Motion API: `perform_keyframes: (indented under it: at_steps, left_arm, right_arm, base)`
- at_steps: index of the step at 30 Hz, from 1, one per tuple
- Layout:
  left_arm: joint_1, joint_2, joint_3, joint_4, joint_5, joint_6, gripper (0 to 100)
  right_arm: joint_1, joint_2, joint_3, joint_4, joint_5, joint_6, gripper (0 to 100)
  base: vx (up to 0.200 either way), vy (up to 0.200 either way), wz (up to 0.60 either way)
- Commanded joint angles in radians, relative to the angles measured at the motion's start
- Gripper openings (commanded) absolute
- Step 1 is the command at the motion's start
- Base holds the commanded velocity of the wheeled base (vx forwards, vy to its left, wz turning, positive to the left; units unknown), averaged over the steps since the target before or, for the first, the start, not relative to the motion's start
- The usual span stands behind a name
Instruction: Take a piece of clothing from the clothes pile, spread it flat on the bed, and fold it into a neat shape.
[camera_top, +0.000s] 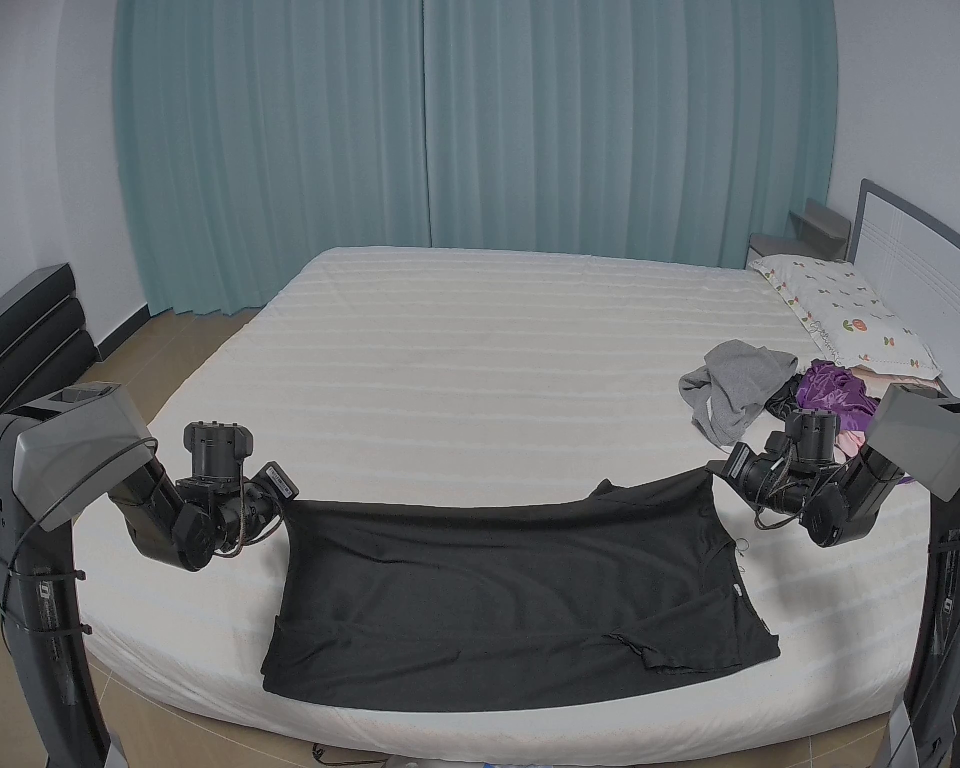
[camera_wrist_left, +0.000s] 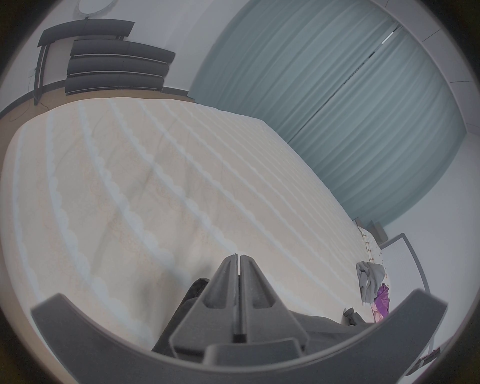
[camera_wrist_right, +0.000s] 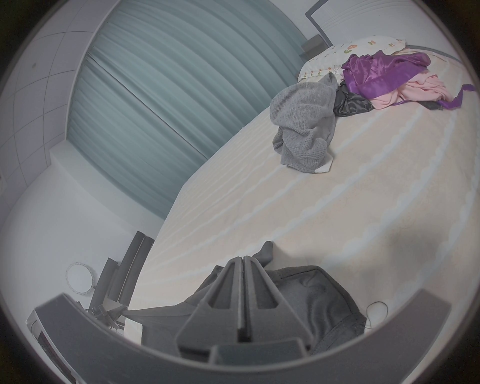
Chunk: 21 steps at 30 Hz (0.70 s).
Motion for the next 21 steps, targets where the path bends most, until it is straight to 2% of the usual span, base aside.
perform_keyframes:
  at_steps: [1,12,16,21]
  left_arm:
    - [0.004,-0.029,0.022,0.000,0.001,0.000,0]
    - [0.001,-0.054,0.096,-0.004,0.001,0.000,0]
    - [0.001,-0.049,0.082,-0.019,0.001,-0.005,0]
    - [0.001,-0.019,-0.007,-0.027,0.003,-0.008,0]
  right_arm:
    - [-0.008,-0.027,0.020,-0.003,0.001,0.000,0]
    - [-0.025,-0.062,0.143,-0.064,0.013,-0.002,0]
    - [-0.031,-0.076,0.138,-0.066,0.041,0.008,0]
    - [-0.025,-0.045,0.051,-0.052,0.036,0.008,0]
  base:
    - [0.000,0.000,0.00]
    - [0.000,0.000,0.00]
    - [0.000,0.000,0.00]
    - [0.000,0.000,0.00]
